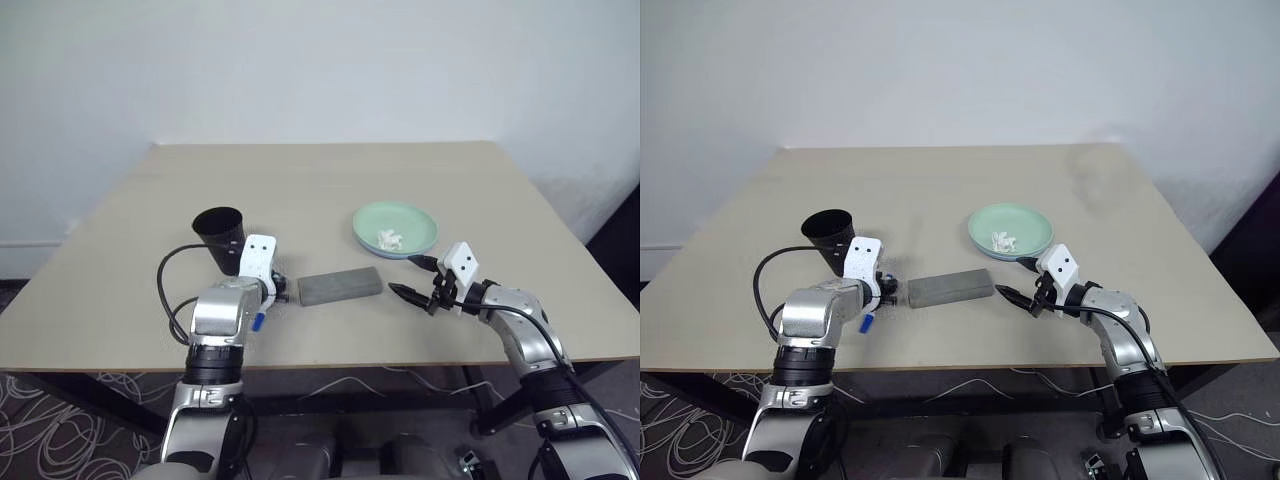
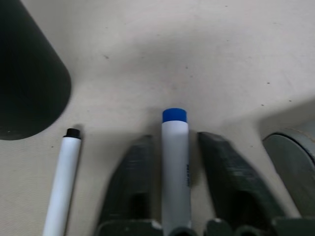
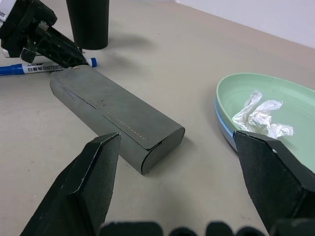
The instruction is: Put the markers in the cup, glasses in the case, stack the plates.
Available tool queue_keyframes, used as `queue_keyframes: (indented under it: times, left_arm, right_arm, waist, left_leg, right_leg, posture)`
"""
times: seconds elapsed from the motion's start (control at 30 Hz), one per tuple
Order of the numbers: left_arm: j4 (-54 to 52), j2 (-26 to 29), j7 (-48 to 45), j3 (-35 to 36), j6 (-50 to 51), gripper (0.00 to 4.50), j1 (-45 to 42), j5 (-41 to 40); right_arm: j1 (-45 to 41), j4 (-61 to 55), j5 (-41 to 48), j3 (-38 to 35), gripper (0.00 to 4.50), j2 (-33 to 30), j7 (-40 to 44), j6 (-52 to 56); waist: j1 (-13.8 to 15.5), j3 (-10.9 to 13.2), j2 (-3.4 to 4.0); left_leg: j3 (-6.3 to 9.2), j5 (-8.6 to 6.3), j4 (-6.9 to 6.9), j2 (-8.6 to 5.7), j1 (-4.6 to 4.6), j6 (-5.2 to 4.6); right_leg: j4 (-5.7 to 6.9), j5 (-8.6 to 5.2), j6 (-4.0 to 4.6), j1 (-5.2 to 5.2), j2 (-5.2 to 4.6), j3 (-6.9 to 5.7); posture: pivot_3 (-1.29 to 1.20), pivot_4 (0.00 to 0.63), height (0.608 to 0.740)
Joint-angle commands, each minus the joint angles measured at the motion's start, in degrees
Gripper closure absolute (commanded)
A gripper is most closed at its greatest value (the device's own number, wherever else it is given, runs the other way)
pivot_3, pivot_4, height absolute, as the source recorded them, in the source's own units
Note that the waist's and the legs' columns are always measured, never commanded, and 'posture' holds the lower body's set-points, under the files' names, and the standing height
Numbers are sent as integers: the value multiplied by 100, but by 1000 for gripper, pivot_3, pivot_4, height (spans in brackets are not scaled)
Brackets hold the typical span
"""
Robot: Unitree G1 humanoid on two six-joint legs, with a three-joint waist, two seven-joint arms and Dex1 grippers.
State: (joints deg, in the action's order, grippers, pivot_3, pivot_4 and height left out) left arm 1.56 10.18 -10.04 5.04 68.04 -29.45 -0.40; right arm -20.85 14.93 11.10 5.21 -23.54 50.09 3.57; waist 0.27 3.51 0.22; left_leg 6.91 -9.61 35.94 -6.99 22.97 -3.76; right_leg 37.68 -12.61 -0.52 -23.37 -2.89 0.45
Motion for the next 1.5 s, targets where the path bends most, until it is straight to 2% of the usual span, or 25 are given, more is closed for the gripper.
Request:
queue_keyframes:
  times: [0.03,0.17,0.27,0.4,0.53,0.73,0.9,1.07,1.33,1.5]
  left_arm:
    - [-51,-2,79,33,-20,4310,-186,-74]
    - [-73,78,-6,-71,-238,4347,-206,-123]
    - [-100,159,-81,-235,-761,4347,-222,-78]
    - [-72,427,-496,-488,-2353,4347,-234,-52]
    - [280,508,-560,-201,-4062,4347,-489,-163]
    - [1316,725,-258,141,-6238,4347,-988,-67]
    - [2434,946,123,341,-7655,4347,-1440,65]
    - [3366,1142,497,397,-8340,4347,-1735,180]
    - [3816,1163,761,343,-8651,4347,-1688,287]
    - [3887,1116,665,321,-8628,2608,-1652,226]
  right_arm:
    - [-120,-133,17,-81,525,-19,-18,-102]
    - [-138,-122,12,-80,525,-24,-16,-107]
    - [-155,-105,5,-83,525,-26,-15,-115]
    - [-181,-78,-9,-84,525,-22,-20,-125]
    - [-201,-66,-22,-85,525,-24,-12,-124]
    - [-216,-76,-20,-84,525,-34,-5,-112]
    - [-199,-115,-15,-89,525,-40,-16,-93]
    - [-151,-178,-10,-118,525,-68,-47,-69]
    - [-31,-306,15,-149,525,-108,-94,-28]
    - [-97,-258,11,-137,525,-95,-109,-17]
  waist:
    - [4,0,0]
    - [3,0,0]
    - [3,1,-1]
    - [3,1,-1]
    - [6,1,-1]
    - [10,1,0]
    - [34,1,-2]
    - [40,0,-2]
    - [51,0,-6]
    - [50,0,-6]
  left_leg:
    - [0,0,0,0,0,0]
    - [-1,0,0,0,0,0]
    - [0,0,0,0,3,0]
    - [-1,0,-3,0,10,0]
    - [-2,0,-10,0,17,0]
    - [-3,0,-10,0,26,0]
    - [-4,0,-8,-1,31,0]
    - [-3,1,-4,-1,33,0]
    - [-2,1,5,-2,40,-1]
    - [-1,1,5,-2,40,-1]
  right_leg:
    - [-1,0,-1,-2,0,-1]
    - [-4,-1,-2,0,-1,0]
    - [-4,-2,-2,1,-3,-1]
    - [-4,-2,-1,-5,-3,0]
    - [-12,-2,-1,-13,-4,1]
    - [-13,6,-14,-23,-2,-1]
    - [-16,8,-17,-25,-2,-5]
    - [-15,8,-18,-25,-1,-9]
    - [-15,9,-20,-24,-3,-21]
    - [-12,9,-20,-25,-2,-36]
  posture:
    - [0,0,736]
    - [0,0,736]
    - [0,0,736]
    - [0,0,736]
    - [0,0,736]
    - [0,0,736]
    - [0,0,736]
    - [0,0,736]
    - [0,0,736]
    - [0,0,736]
